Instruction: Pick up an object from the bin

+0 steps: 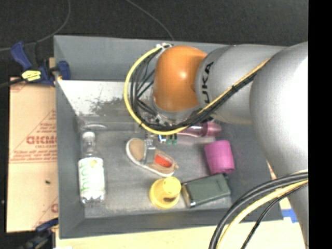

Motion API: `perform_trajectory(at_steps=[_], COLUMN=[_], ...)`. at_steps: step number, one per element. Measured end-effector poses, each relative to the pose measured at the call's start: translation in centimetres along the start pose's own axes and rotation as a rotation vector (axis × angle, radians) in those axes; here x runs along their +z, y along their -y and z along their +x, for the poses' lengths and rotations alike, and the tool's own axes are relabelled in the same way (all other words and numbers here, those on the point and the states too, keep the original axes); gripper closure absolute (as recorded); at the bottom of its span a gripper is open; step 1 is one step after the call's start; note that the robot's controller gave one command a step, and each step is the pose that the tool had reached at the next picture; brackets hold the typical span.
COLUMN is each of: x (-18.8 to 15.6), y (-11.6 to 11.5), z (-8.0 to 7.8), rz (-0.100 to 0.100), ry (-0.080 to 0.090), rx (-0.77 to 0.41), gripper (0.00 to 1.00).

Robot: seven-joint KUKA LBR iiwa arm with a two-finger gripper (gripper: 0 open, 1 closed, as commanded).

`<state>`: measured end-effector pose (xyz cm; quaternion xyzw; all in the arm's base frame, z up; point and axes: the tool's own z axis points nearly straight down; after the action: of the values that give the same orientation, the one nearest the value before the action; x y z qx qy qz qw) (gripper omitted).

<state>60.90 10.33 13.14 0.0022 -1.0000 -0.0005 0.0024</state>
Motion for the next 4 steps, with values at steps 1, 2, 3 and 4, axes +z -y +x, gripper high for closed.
perform_trajectory(at_steps=[1,2,3,4], x=[-0.5,6.1,5.9,5.9], y=[0.1,4.8,4.8,6.3], z=[-0.2,-1.5,-1.6,0.6], rz=[-0.001,-0.003,-0.003,-0.004], ry=[0.008,0.001,0.005,0.008], rx=[0.003,0.100,0.130,0.099], gripper=[0.00,0.00,0.00,0.00])
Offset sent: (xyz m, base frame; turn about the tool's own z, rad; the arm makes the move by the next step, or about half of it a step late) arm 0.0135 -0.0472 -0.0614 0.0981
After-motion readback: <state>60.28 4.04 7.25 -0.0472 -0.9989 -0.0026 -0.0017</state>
